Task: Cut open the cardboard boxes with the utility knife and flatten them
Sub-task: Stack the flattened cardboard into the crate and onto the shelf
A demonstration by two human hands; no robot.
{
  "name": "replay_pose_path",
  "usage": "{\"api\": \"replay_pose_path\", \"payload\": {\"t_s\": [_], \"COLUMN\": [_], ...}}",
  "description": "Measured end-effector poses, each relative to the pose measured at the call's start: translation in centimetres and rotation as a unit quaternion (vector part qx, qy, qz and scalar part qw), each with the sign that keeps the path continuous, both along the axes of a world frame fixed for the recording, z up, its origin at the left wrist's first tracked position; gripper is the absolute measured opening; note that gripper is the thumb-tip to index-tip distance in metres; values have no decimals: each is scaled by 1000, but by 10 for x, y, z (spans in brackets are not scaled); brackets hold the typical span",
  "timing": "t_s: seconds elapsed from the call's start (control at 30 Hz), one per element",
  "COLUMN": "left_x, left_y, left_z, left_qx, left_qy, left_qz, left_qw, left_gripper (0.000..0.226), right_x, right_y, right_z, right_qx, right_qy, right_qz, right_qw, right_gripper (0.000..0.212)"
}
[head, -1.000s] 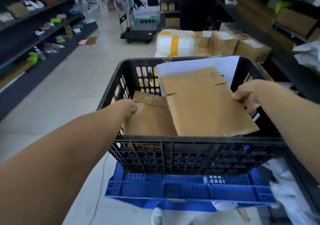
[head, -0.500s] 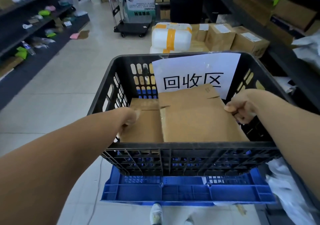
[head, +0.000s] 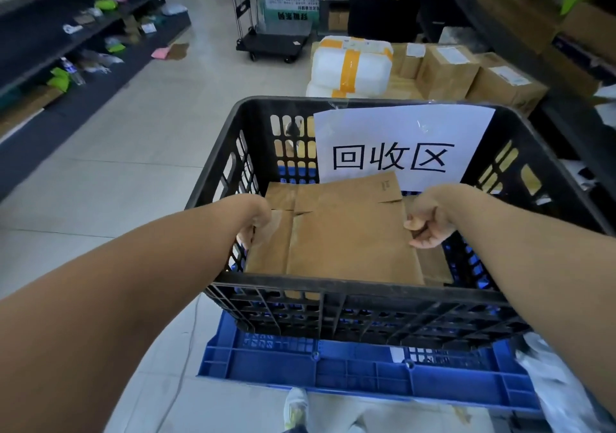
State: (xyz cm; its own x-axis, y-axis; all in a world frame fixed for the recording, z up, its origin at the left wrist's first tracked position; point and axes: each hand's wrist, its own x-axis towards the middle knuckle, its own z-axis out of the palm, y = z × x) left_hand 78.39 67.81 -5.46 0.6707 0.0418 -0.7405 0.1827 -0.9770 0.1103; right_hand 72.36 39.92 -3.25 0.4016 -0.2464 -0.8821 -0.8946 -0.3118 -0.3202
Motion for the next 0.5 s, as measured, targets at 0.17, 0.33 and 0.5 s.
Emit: {"api": "replay_pose_path", "payload": {"t_s": [0.17, 0.33, 0.5], "left_x": [4, 5, 8], "left_y": [-3, 1, -4], "left_z": [-5, -6, -9], "left_qx": [-50, -47, -55], "left_qy": [41, 33, -5], "left_qz": [33, 30, 37], "left_qw": [997, 998, 998], "left_gripper": [43, 48, 50], "right_x": [13, 25, 38], "right_y": [42, 73, 79], "right_z": [-7, -23, -39], "right_qx": [-4, -30, -76], "right_qy": [8, 24, 15], "right_qz": [92, 127, 154], "right_qw": [996, 991, 985], "right_gripper": [25, 40, 48]}}
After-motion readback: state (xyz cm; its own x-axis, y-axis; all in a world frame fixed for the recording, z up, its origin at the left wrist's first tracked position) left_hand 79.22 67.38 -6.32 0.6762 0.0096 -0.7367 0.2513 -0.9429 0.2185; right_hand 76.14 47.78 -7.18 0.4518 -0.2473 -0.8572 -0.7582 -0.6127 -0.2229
